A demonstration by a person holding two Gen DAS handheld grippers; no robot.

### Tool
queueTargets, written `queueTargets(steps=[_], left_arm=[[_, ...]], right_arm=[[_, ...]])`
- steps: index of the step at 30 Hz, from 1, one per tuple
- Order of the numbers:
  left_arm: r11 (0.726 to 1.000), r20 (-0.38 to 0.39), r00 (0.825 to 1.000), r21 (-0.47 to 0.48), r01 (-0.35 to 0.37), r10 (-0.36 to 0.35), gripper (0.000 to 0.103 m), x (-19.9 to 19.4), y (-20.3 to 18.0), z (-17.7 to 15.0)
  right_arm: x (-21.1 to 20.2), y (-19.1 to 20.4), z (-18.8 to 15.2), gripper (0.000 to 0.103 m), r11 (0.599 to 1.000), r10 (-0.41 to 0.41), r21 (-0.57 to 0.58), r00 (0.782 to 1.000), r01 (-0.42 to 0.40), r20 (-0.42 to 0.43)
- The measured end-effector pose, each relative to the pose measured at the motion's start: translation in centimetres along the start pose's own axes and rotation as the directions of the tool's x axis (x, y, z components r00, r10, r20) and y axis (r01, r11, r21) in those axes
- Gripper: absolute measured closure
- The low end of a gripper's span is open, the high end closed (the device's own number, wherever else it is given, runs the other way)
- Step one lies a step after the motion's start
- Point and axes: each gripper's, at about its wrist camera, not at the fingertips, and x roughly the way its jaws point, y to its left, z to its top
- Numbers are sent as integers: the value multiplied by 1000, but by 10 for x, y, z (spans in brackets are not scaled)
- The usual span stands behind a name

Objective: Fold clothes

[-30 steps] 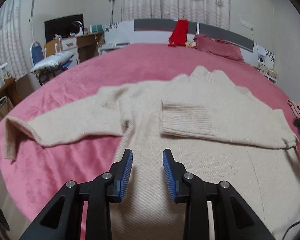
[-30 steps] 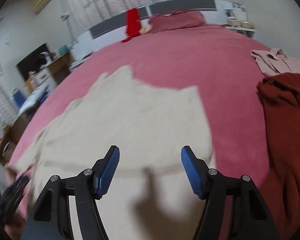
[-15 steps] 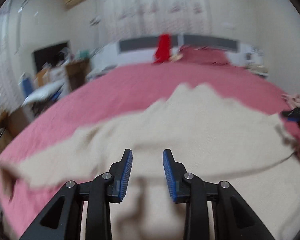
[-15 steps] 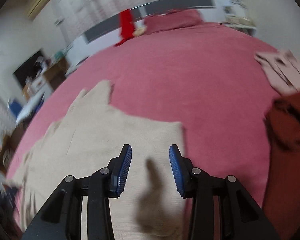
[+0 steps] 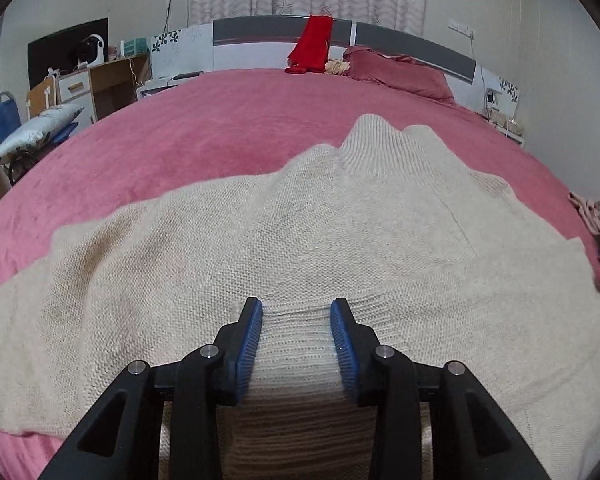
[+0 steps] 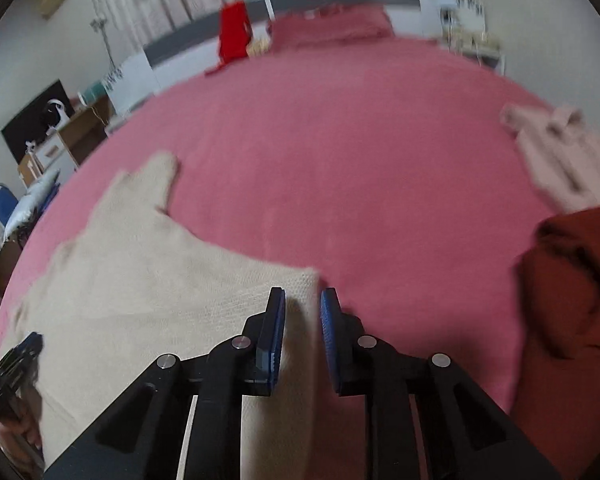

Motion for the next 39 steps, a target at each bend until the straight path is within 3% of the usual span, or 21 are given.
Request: queueTargets(steps=[2,4,5,7,8,10,12,19,20,22,24,26,28,30,32,34,35,37,39], left_arm=[[1000,0,1000,8,-10,10,66,-2,-5,-2],[1000,0,1000,10,-15,15,66,-5,-10,-5],[1000,-1,1000,8,-13,13,66,-6,-9,-5],[1000,1,1000,-1,-8,8,66,-7,-9,-6],[1000,1,1000,-3,-7,7,66,-7,-4,-6],[1000,2,1000,-5,-6,6,66,-8,0,-6],[1000,4,1000,-4,-8,8,66,-9,0,-7],[1000,2,1000,-5,-14,14,65,-4,-3,-5],[1000,3,1000,-3,-17,17,65,-3,-3,-4],[1000,3,1000,1,-25,25,64,-2,-5,-3],[999,2,999,8,-33,33,64,-1,-7,-3],[1000,1,1000,6,-30,30,64,0,-7,-1],[1000,1,1000,3,-27,27,64,0,-6,-1],[1000,0,1000,5,-29,29,64,-1,-8,-1],[999,-1,999,9,-35,35,64,-2,-9,-1],[999,-1,999,20,-50,50,64,-2,-11,-1],[998,-1,998,27,-60,60,64,-2,-13,-1],[996,0,997,43,-82,82,64,-2,-17,0],[993,3,995,59,-100,100,64,-2,-19,-1]], right_arm=[[-23,-1,-14,81,999,43,28,999,-44,9],[-41,-3,-40,69,986,129,105,991,-127,-13],[-50,-4,-52,64,975,173,144,985,-168,-22],[-68,-6,-78,63,943,259,223,965,-245,-34],[-72,-14,-89,61,898,352,288,936,-333,-15],[-64,-23,-111,58,798,459,431,888,-420,15],[-49,-30,-123,55,770,426,516,904,-376,23],[-16,-44,-124,55,687,328,636,931,-352,160],[-18,-46,-125,55,685,282,655,945,-318,164],[-25,-60,-135,66,651,185,716,968,-250,169],[-21,-66,-140,94,664,139,725,982,-186,124],[-18,-68,-143,94,688,125,709,988,-155,95],[-22,-63,-136,94,757,94,644,993,-116,68],[-24,-57,-131,87,802,113,586,993,-115,39],[-28,-60,-133,78,765,203,622,979,-167,12],[-45,-59,-137,71,765,170,633,985,-116,-25],[-64,-56,-138,67,806,64,591,996,-20,-54],[-94,-49,-133,66,859,-103,502,994,102,-25],[-103,-36,-117,65,917,-162,377,986,132,49]])
